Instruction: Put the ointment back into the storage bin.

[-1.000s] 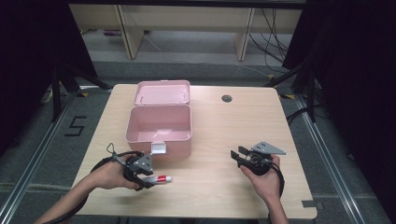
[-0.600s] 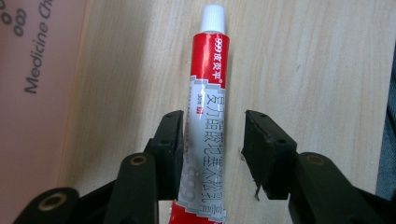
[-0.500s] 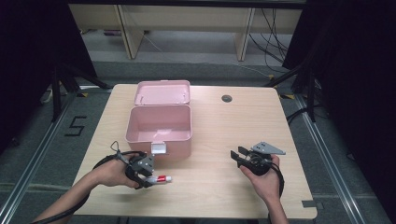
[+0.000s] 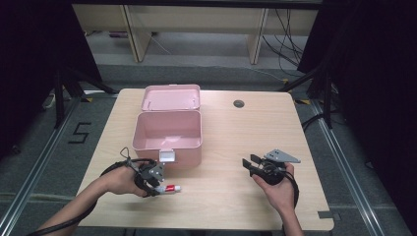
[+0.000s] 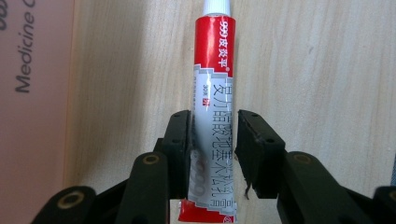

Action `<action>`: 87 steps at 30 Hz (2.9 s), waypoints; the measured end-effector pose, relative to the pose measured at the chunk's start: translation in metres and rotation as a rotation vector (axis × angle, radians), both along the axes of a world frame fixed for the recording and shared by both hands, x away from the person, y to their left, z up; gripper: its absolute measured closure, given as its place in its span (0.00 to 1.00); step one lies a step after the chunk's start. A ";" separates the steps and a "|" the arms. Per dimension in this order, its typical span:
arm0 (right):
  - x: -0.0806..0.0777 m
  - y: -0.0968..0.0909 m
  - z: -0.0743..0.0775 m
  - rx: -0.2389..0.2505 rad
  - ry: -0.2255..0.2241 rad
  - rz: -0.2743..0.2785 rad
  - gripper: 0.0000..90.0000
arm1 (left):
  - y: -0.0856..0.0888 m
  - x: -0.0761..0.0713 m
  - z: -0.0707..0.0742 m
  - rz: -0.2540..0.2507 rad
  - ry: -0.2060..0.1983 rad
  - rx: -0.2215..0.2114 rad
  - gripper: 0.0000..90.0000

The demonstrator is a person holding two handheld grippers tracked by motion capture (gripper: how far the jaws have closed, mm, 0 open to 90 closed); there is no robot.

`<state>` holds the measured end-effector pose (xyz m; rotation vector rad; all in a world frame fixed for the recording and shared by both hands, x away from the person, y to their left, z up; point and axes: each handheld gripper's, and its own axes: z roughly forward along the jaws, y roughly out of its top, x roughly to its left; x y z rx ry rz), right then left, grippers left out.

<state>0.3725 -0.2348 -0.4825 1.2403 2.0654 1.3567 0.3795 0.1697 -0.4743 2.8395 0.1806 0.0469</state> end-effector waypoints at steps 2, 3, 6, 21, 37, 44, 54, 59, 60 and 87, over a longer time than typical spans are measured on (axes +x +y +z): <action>0.000 0.001 0.000 0.009 0.015 0.007 0.65 | -0.001 0.001 0.000 -0.003 0.001 0.005 0.73; 0.000 0.001 -0.001 0.011 0.011 0.009 0.65 | -0.001 0.001 0.000 -0.005 0.000 0.011 0.73; -0.001 0.002 0.000 0.015 0.023 0.011 0.65 | -0.003 0.001 -0.001 -0.010 -0.001 0.020 0.73; -0.001 0.003 -0.001 0.008 0.029 0.003 0.65 | -0.008 0.003 -0.004 -0.031 0.000 0.042 0.74; -0.001 0.003 -0.002 0.007 0.017 0.015 0.65 | -0.012 0.006 -0.005 -0.052 0.018 0.073 0.75; -0.001 0.003 -0.002 0.005 0.018 0.016 0.65 | -0.013 0.006 -0.005 -0.058 0.027 0.094 0.76; -0.001 0.003 -0.002 0.004 0.016 0.016 0.66 | -0.015 0.005 -0.004 -0.071 0.024 0.114 0.76; -0.001 0.003 -0.001 0.008 0.020 0.014 0.66 | -0.016 0.004 -0.003 -0.073 0.020 0.117 0.76; -0.001 0.003 -0.001 0.008 0.019 0.013 0.66 | -0.016 0.003 -0.002 -0.070 0.027 0.115 0.76; -0.001 0.002 -0.001 0.015 0.028 0.012 0.66 | -0.006 -0.002 0.047 -0.076 -0.026 0.069 0.76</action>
